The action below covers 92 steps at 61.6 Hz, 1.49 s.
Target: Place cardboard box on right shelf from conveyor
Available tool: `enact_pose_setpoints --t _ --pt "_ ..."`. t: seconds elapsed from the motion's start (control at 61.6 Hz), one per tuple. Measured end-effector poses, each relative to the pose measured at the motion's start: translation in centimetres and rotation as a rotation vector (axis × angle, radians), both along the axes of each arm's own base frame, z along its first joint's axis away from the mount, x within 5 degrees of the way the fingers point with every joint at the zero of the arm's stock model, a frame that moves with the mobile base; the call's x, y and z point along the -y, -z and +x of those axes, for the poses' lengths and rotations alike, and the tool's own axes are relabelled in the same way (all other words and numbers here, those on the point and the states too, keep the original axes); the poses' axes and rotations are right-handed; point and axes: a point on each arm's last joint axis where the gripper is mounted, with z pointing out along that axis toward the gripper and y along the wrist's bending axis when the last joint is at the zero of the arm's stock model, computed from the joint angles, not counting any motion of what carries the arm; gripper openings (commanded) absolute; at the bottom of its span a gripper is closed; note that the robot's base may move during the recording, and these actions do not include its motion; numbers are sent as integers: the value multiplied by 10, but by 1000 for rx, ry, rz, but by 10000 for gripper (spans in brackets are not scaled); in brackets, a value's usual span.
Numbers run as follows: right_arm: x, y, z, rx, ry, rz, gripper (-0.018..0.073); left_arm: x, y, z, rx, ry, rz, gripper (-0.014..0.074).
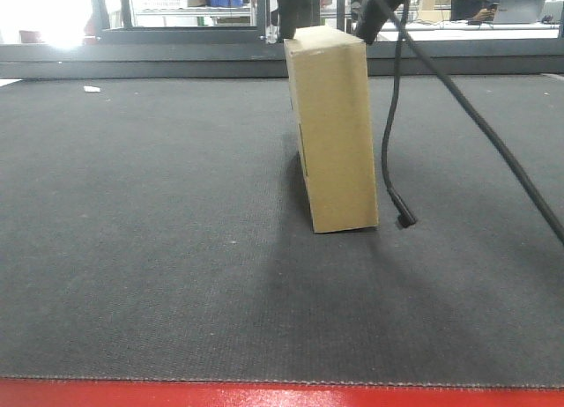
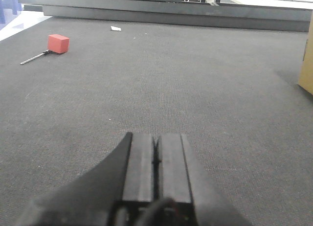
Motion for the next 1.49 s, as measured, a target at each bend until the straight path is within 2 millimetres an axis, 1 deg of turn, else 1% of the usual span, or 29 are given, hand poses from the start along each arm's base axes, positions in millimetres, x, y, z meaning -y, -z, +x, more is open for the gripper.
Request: enact_pose_setpoints --t 0.325,0.633,1.072,1.202,1.364,1.494 --pt "1 -1 0 -1 2 7 592 0 0 0 0 0 0 -116" --pt "11 -13 -3 25 20 11 592 0 0 0 0 0 0 -116" --pt "11 -13 -2 31 14 8 592 0 0 0 0 0 0 -116" --pt "11 -13 -2 31 14 8 592 0 0 0 0 0 0 -116" --pt "9 -4 2 13 14 -2 592 0 0 0 0 0 0 -116" --pt "8 0 4 12 13 2 592 0 0 0 0 0 0 -116"
